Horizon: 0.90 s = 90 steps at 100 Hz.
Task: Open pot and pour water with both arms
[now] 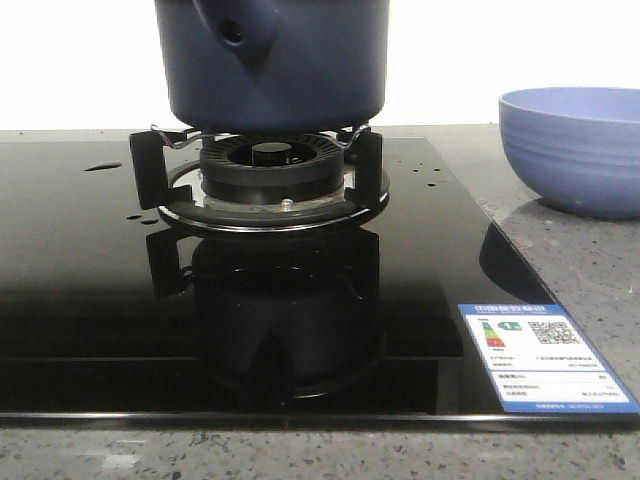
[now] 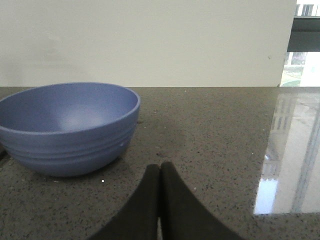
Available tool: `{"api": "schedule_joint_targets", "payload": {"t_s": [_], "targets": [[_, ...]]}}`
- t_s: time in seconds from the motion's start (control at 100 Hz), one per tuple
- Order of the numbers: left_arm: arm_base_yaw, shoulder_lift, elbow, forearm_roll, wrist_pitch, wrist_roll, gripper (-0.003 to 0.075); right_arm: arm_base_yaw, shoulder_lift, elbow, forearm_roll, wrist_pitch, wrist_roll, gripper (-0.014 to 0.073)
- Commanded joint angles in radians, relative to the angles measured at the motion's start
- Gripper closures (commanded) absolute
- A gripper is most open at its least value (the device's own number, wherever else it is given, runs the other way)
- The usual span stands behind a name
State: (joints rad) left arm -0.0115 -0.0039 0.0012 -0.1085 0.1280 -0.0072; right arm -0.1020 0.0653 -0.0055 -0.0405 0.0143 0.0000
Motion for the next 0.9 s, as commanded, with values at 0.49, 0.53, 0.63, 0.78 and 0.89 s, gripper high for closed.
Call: {"api": "schedule_joint_targets", "payload": {"t_s": [0.49,0.53,0.63,0.78,0.89], "targets": [[-0.006,-0.026,0.033,-0.001,-0.076,-0.008,0.0739,-0.004,-0.094,0.042,0.003,0.052,0.037,0.0657],[-0.006,-0.026,0.033,-0.001,-0.076,-0.008,0.0739,-0.004,-0.094,0.042,0.003,0.052,0.037,0.0657],[-0.006,-0.026,0.033,-0.001,-0.076,-0.008,0.0739,-0.004,-0.094,0.042,0.003,0.052,0.037,0.0657],[-0.006,-0.026,0.033,-0.001,-0.076,-0.008,0.0739,-0.004,-0.094,0.042,0.003,0.052,0.037,0.0657],[-0.006,-0.026,0.033,-0.001,-0.076,-0.008,0.0739,-0.004,-0.094,0.042,0.003,0.052,0.037,0.0657]]}}
